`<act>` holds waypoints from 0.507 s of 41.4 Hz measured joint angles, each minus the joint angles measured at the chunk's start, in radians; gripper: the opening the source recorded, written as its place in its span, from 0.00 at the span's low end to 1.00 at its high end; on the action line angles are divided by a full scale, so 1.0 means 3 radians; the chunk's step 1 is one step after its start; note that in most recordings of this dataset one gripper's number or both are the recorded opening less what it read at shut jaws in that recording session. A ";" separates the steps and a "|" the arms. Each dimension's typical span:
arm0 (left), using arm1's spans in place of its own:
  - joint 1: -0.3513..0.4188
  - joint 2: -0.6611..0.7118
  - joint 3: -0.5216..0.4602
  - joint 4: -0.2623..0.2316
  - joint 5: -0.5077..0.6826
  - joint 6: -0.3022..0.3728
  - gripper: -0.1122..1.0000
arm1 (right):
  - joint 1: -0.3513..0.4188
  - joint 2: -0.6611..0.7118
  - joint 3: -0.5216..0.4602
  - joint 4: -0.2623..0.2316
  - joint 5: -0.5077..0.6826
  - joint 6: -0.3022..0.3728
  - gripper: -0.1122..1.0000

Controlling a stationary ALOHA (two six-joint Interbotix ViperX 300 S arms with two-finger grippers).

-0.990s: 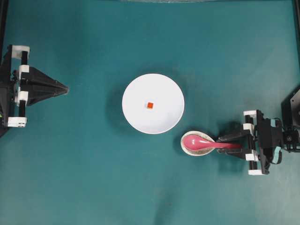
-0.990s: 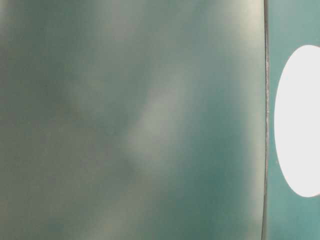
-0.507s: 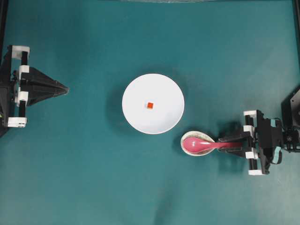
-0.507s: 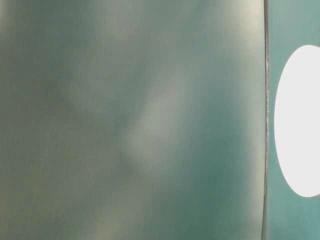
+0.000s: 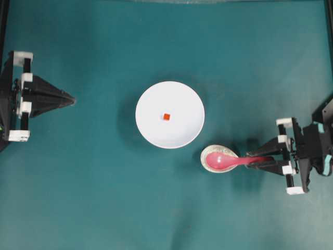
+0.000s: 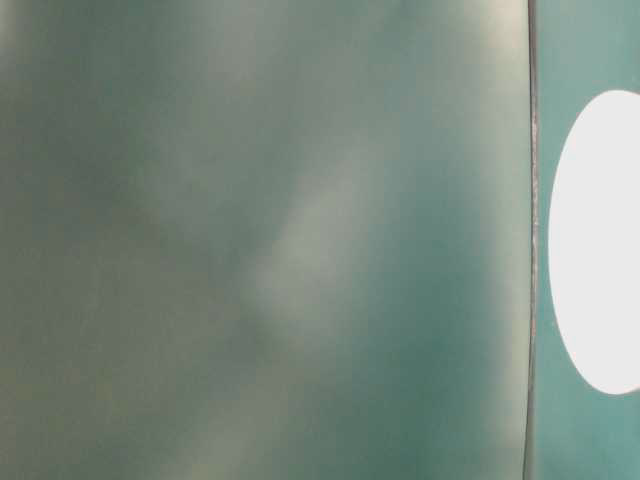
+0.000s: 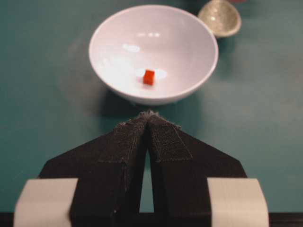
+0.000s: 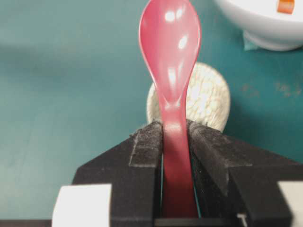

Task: Grip the spoon and scoop the red block from the bowl with right arm.
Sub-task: 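Lift the spoon out of the rest and carry it over the bowl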

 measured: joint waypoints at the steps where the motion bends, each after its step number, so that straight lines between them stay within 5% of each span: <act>1: 0.0000 0.0000 0.0005 0.0000 0.0000 0.0000 0.10 | -0.0031 -0.0056 -0.0005 0.0000 0.0046 -0.0031 0.31; 12: 0.0005 -0.0015 0.0000 0.0000 0.0000 0.0000 0.10 | -0.0450 -0.0757 -0.0153 0.0000 0.0777 -0.0470 0.31; 21: 0.0000 -0.0031 0.0005 0.0000 0.0000 0.0000 0.10 | -0.1064 -0.1319 -0.0368 0.0005 0.1708 -0.0931 0.31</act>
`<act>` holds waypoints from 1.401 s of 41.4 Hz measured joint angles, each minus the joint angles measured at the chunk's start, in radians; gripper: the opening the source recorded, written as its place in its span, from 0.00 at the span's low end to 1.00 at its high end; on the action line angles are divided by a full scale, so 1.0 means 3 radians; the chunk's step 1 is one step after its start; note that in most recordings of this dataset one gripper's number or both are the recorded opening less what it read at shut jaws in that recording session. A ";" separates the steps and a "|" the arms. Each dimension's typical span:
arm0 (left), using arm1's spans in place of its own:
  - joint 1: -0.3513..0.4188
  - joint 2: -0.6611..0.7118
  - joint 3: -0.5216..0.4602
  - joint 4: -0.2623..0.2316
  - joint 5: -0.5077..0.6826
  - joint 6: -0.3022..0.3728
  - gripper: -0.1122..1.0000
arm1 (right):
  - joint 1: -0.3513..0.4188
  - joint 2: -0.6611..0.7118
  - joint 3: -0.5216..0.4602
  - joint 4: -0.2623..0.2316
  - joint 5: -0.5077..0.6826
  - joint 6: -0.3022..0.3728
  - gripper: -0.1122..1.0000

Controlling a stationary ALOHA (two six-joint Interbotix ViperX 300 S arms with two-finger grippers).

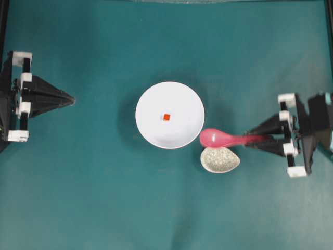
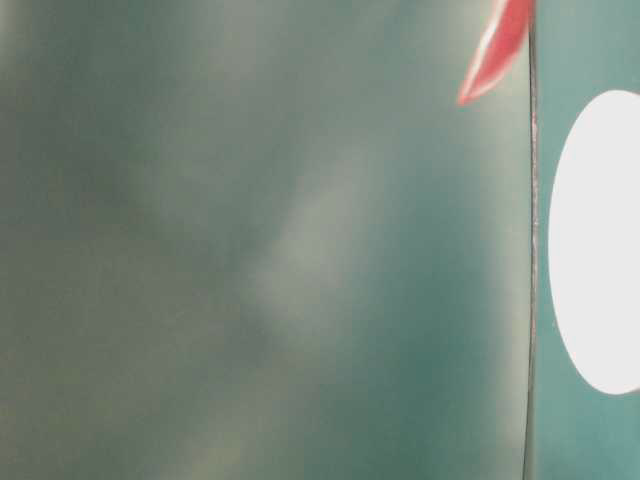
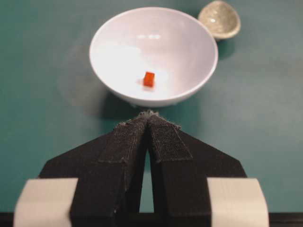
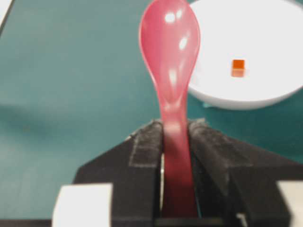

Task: Grip the spoon and scoop the red block from the bowl with right arm.
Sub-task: 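Lift the spoon out of the rest and carry it over the bowl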

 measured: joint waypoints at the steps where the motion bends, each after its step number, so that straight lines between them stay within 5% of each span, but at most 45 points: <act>1: 0.0005 0.0000 -0.0005 0.0000 0.0000 0.0000 0.10 | -0.0087 -0.0056 -0.0026 -0.0005 0.0118 -0.0046 0.31; 13: 0.0000 -0.0020 -0.0005 -0.0005 -0.0005 0.0000 0.10 | -0.0977 -0.0481 -0.0496 -0.0128 0.1519 -0.0312 0.31; 27: 0.0005 -0.0036 -0.0005 -0.0005 -0.0005 0.0005 0.10 | -0.1565 -0.0378 -0.1115 -0.0353 0.2690 -0.0286 0.31; 42: 0.0000 -0.0036 -0.0005 0.0000 0.0005 0.0005 0.10 | -0.1769 0.0087 -0.1672 -0.0486 0.3354 -0.0097 0.31; 58: 0.0005 -0.0036 -0.0005 0.0010 0.0000 0.0010 0.10 | -0.1774 0.0839 -0.2301 -0.0859 0.3901 0.0634 0.31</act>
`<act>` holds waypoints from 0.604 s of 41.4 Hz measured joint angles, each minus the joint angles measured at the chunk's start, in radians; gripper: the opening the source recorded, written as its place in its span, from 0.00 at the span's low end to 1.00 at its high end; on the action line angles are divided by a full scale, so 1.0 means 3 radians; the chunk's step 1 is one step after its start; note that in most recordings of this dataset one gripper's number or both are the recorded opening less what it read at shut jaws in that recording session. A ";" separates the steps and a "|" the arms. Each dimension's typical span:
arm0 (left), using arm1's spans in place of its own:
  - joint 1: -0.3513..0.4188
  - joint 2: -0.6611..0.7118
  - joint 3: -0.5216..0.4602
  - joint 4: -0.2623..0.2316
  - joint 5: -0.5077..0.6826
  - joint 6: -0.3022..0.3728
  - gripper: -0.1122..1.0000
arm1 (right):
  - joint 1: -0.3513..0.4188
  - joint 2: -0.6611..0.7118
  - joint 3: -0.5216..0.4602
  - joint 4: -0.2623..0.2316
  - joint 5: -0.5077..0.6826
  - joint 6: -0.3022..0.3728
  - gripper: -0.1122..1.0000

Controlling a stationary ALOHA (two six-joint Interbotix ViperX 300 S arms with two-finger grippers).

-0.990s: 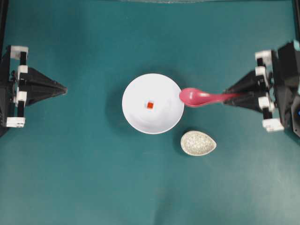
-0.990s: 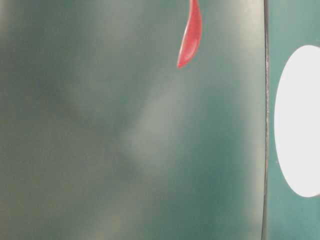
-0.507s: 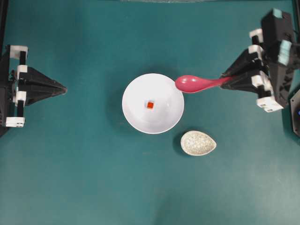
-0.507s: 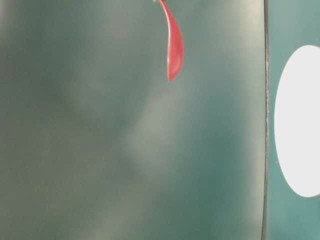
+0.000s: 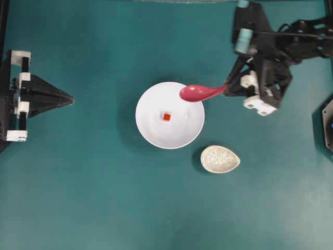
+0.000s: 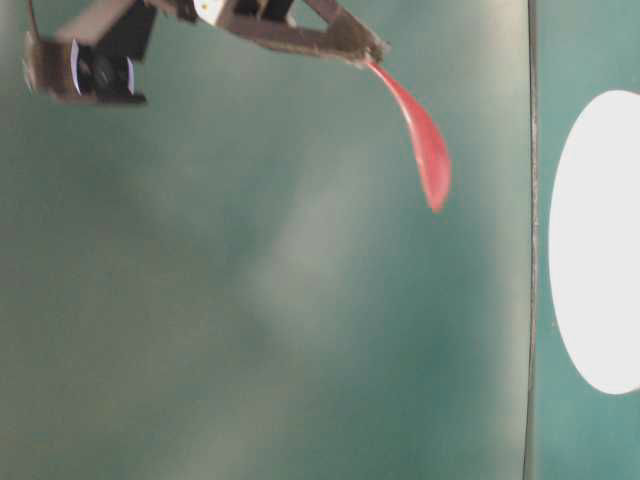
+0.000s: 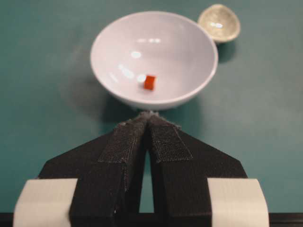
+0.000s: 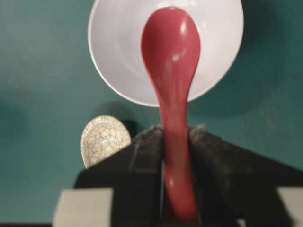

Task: Grip the spoon and scoop the red block from the bowl with right arm.
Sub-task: 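Lift the spoon out of the rest and carry it over the bowl, then lower the spoon bowl into the white bowl beside the red cube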

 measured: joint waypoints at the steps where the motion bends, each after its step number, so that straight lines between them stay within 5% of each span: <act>1: 0.0000 0.0000 0.0000 0.0000 0.0005 0.0000 0.10 | 0.0000 0.0036 -0.0036 -0.0005 0.0026 0.0015 0.31; 25: 0.0000 0.0000 0.0000 0.0000 0.0000 0.0000 0.10 | 0.0153 0.0634 -0.0501 -0.0184 0.0378 0.0056 0.31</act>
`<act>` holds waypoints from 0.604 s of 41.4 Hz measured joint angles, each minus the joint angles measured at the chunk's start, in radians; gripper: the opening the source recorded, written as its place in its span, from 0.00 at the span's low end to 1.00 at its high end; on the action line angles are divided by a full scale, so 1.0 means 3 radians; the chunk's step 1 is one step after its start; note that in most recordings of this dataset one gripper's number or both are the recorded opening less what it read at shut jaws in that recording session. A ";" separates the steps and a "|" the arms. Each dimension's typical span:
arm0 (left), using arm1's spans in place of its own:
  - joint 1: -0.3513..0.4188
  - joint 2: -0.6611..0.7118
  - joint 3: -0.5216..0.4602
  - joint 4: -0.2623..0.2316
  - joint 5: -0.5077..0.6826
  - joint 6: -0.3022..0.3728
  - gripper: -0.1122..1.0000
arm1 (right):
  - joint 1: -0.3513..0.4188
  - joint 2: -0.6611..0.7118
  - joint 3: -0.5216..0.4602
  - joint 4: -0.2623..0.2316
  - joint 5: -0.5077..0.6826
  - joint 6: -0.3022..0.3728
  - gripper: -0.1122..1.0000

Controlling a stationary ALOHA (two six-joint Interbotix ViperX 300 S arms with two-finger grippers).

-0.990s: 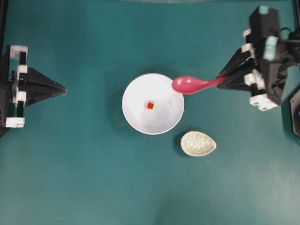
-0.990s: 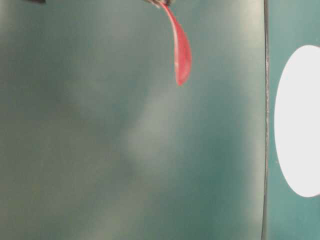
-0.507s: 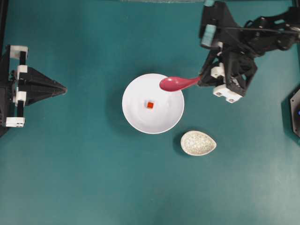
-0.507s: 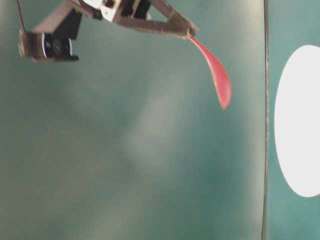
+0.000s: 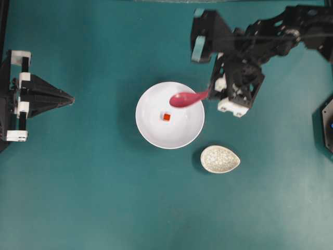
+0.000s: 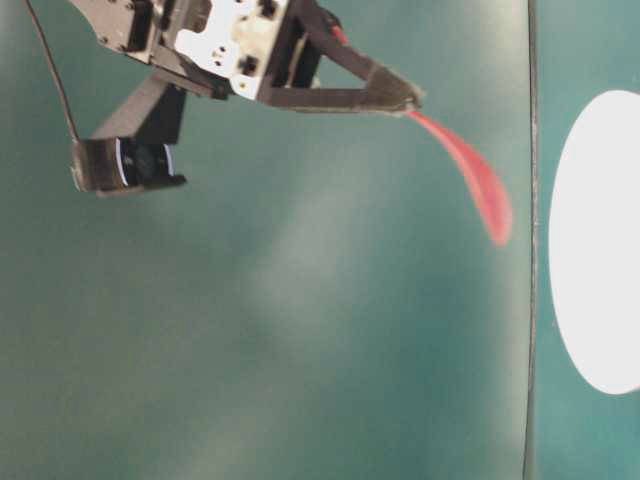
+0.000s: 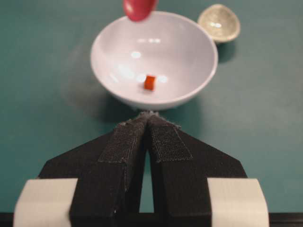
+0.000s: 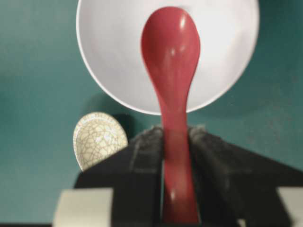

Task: Grip the spoon and scoop the red block from the bowl with right arm.
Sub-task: 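Lower the spoon bowl into the white bowl beside the red cube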

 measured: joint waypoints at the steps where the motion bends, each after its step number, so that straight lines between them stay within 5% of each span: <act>1: 0.0000 0.0000 0.0000 0.0000 0.0005 0.0000 0.10 | 0.0020 0.0020 -0.0005 -0.0005 0.0005 0.0000 0.31; 25: 0.0000 -0.0005 0.0005 0.0000 0.0005 0.0000 0.10 | 0.0230 0.0460 -0.0118 -0.0256 0.0092 0.0046 0.31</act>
